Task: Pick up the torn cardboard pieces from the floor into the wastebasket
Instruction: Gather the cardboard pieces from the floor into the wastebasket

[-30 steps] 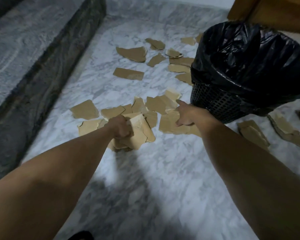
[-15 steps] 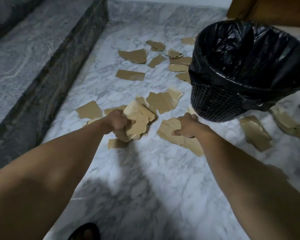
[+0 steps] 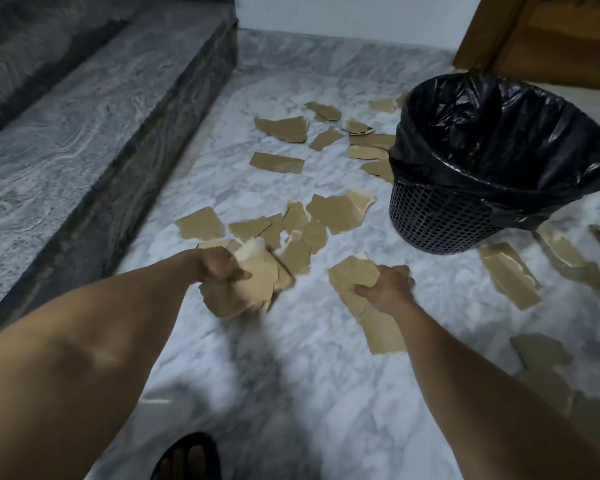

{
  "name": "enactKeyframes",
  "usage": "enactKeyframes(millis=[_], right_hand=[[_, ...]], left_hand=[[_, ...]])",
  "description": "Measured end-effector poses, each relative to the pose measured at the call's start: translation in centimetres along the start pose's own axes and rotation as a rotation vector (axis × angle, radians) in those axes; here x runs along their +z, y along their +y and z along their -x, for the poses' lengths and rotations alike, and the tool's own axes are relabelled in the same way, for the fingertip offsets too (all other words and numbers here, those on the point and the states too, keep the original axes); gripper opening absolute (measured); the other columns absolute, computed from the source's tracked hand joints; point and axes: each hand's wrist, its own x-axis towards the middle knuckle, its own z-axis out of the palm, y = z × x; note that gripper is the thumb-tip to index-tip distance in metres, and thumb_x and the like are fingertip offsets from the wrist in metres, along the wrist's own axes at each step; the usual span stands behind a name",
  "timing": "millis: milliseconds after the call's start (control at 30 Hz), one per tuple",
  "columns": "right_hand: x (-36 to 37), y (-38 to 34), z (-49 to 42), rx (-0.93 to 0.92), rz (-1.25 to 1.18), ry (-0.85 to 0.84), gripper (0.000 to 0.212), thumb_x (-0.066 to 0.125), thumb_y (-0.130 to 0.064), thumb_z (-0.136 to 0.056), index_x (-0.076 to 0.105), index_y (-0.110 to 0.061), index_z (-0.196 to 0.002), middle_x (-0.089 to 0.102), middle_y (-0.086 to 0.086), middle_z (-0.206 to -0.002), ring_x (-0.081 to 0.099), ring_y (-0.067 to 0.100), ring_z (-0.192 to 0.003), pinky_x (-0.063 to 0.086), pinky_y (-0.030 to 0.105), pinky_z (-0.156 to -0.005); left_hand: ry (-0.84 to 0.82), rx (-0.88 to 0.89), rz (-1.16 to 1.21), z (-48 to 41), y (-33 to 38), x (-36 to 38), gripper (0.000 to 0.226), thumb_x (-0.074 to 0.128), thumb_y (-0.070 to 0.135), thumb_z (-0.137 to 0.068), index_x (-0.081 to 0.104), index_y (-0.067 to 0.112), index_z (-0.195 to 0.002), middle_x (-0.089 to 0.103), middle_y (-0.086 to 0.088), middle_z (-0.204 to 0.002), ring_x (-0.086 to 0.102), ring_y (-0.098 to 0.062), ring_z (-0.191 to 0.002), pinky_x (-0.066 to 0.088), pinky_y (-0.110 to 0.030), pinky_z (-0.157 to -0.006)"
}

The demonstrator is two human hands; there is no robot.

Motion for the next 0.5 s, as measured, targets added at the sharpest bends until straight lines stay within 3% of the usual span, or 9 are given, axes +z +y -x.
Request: enactKeyframes(millis=[33,100,167,233,333,433,500], right_hand=[[0.1,-0.1,-0.1,0.039,0.000,-0.006,0.086,0.081,-0.057,-0.074,0.047,-0.019,-0.144,0.039,0.012,-0.141,0.045,0.037,-0.127,0.045,0.044,-0.103],[0.2,-0.3,-0.6,0.041,-0.015,-0.006,0.085,0.083,-0.059,-0.069,0.053,-0.018,-0.136,0.055,0.010,-0.136,0.053,0.036,-0.125,0.047,0.048,-0.104],[0.2,-0.8,-0.9,-0.014,-0.048,-0.002,0.078,0.086,-0.053,-0.068,0.055,-0.015,-0.129,0.064,0.005,-0.126,0.059,0.031,-0.119,0.051,0.045,-0.098],[0.1,-1.7,-1.4,-0.068,-0.108,-0.009,0.074,0.090,-0.042,-0.069,0.051,-0.012,-0.124,0.061,0.001,-0.116,0.062,0.024,-0.109,0.052,0.033,-0.084],[-0.1,-3.6,-2.4,-0.103,-0.340,0.004,0.073,0.094,-0.040,-0.057,0.062,-0.006,-0.112,0.071,0.003,-0.107,0.070,0.019,-0.093,0.058,0.029,-0.070],[-0.6,-6.7,-2.2,-0.003,-0.696,-0.095,0.048,0.089,-0.025,-0.076,0.067,-0.007,-0.115,0.073,0.008,-0.106,0.071,0.028,-0.096,0.062,0.041,-0.081],[0.2,-9.1,-2.0,0.090,-0.826,-0.199,0.049,0.086,-0.024,-0.080,0.065,-0.007,-0.120,0.073,0.010,-0.110,0.071,0.032,-0.098,0.063,0.045,-0.076]], left_hand=[[-0.034,0.017,-0.130,0.0,0.3,0.6,0.043,0.061,0.046,-0.093,0.066,0.004,-0.102,0.061,-0.008,-0.103,0.062,-0.024,-0.091,0.050,-0.025,-0.074],[-0.054,0.053,-0.382,-0.2,0.9,2.0,0.055,0.052,0.054,-0.095,0.062,0.007,-0.123,0.053,-0.010,-0.130,0.050,-0.027,-0.120,0.041,-0.033,-0.098],[-0.049,0.111,-0.588,-1.1,0.9,3.2,0.060,0.042,0.061,-0.095,0.061,0.013,-0.126,0.047,-0.012,-0.135,0.038,-0.030,-0.129,0.034,-0.043,-0.103],[-0.062,0.127,-0.698,-2.1,0.6,3.5,0.065,0.044,0.066,-0.091,0.060,0.013,-0.125,0.049,-0.012,-0.133,0.037,-0.031,-0.131,0.036,-0.046,-0.102],[-0.023,0.125,-0.606,-2.2,0.7,3.6,0.064,0.050,0.064,-0.089,0.061,0.011,-0.123,0.057,-0.012,-0.127,0.045,-0.030,-0.126,0.042,-0.041,-0.102],[0.027,0.082,-0.320,-1.9,1.1,4.6,0.061,0.037,0.058,-0.098,0.058,0.010,-0.130,0.054,-0.010,-0.133,0.045,-0.030,-0.126,0.044,-0.037,-0.096],[0.051,0.077,-0.183,-2.4,1.0,5.3,0.059,0.040,0.056,-0.098,0.058,0.009,-0.130,0.053,-0.013,-0.134,0.050,-0.031,-0.121,0.045,-0.037,-0.093]])
